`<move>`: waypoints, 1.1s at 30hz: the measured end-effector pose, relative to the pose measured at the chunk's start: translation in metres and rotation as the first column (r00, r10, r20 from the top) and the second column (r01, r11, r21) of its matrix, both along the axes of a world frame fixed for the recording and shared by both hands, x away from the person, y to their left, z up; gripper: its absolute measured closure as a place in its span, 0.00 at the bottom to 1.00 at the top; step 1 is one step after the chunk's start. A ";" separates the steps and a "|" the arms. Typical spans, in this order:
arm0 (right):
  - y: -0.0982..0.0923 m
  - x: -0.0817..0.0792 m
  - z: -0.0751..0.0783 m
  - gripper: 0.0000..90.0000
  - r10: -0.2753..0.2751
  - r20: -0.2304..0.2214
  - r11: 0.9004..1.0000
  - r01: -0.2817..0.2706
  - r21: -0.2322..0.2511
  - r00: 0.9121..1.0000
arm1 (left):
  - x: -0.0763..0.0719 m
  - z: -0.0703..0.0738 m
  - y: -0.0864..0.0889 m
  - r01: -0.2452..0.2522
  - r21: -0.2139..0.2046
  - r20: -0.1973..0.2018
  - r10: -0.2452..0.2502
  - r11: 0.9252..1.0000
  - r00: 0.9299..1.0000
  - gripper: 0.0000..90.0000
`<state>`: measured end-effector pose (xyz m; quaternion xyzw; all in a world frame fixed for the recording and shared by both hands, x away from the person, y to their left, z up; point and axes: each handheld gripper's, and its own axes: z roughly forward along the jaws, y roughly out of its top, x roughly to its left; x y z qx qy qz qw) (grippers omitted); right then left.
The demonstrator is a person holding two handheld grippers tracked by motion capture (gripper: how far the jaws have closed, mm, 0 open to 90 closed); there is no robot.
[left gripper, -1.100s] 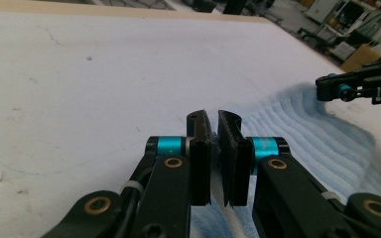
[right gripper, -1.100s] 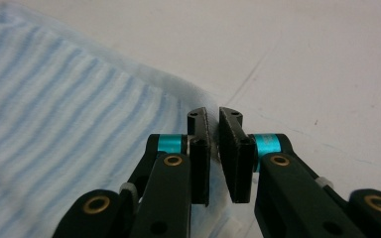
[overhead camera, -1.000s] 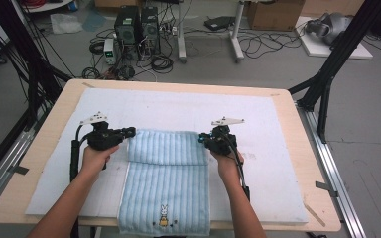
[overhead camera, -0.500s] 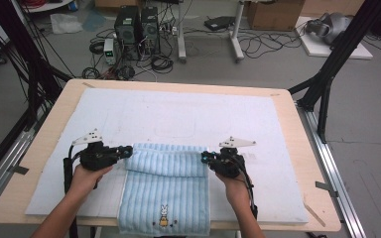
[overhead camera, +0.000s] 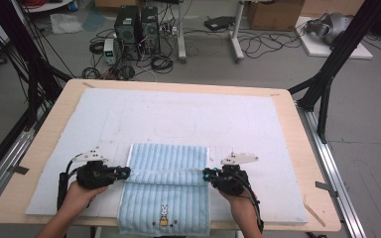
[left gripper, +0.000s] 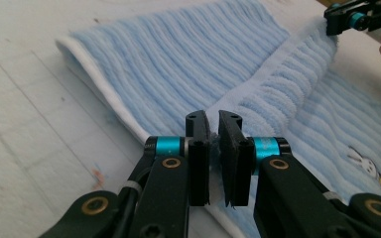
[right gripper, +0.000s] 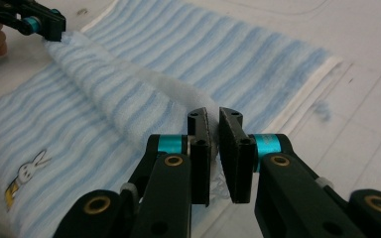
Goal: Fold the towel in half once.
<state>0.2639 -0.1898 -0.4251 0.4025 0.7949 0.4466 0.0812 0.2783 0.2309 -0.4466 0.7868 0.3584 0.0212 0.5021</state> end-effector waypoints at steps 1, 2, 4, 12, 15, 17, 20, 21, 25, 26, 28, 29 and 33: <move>0.000 -0.003 -0.001 0.92 0.008 0.000 1.000 -0.008 -0.003 1.000 | -0.003 -0.001 0.000 0.011 0.008 -0.003 -0.011 1.000 1.000 0.92; -0.001 -0.006 -0.002 0.92 0.014 -0.013 1.000 -0.014 -0.002 1.000 | -0.005 -0.001 0.000 0.015 0.014 -0.003 -0.015 1.000 1.000 0.91; -0.002 -0.011 -0.003 0.92 0.020 -0.028 1.000 -0.020 0.000 0.999 | -0.008 -0.002 -0.001 0.023 0.019 -0.006 -0.023 1.000 1.000 0.90; -0.011 -0.011 0.001 0.66 -0.061 -0.019 0.997 0.062 0.046 0.998 | 0.001 0.007 0.003 -0.114 -0.007 0.066 0.114 0.993 0.991 0.53; -0.015 -0.003 0.005 0.63 -0.110 0.013 0.993 0.110 0.052 0.994 | 0.012 0.018 0.008 -0.154 -0.060 0.097 0.159 0.986 0.982 0.53; -0.016 0.006 0.005 0.64 -0.135 0.020 0.990 0.134 0.042 0.991 | 0.022 0.023 0.011 -0.183 -0.093 0.101 0.192 0.979 0.976 0.53; -0.009 0.025 -0.001 0.69 -0.139 0.020 0.990 0.139 -0.024 0.990 | 0.037 0.024 0.012 -0.218 -0.111 0.102 0.229 0.970 0.968 0.53; -0.007 0.031 -0.005 0.70 -0.140 0.011 0.989 0.141 -0.038 0.990 | 0.040 0.022 0.012 -0.226 -0.113 0.101 0.237 0.968 0.966 0.53; 0.004 0.043 -0.015 0.79 -0.120 -0.013 0.989 0.119 -0.094 0.993 | 0.041 0.015 0.011 -0.218 -0.079 0.109 0.226 0.973 0.968 0.52; 0.006 0.044 -0.018 0.87 -0.103 -0.023 0.991 0.101 -0.092 0.994 | 0.040 0.013 0.011 -0.217 -0.074 0.111 0.224 0.973 0.968 0.53; 0.008 0.044 -0.020 0.96 -0.096 -0.013 0.990 0.094 -0.105 0.995 | 0.040 0.009 0.013 -0.222 -0.072 0.101 0.228 0.972 0.968 0.53; 0.008 0.043 -0.020 0.97 -0.088 -0.002 0.990 0.087 -0.111 0.996 | 0.039 0.008 0.014 -0.222 -0.069 0.096 0.228 0.973 0.969 0.53; 0.006 0.042 -0.016 0.98 -0.111 0.047 0.986 0.116 -0.123 0.993 | 0.039 0.007 0.015 -0.226 -0.071 0.097 0.232 0.972 0.968 0.54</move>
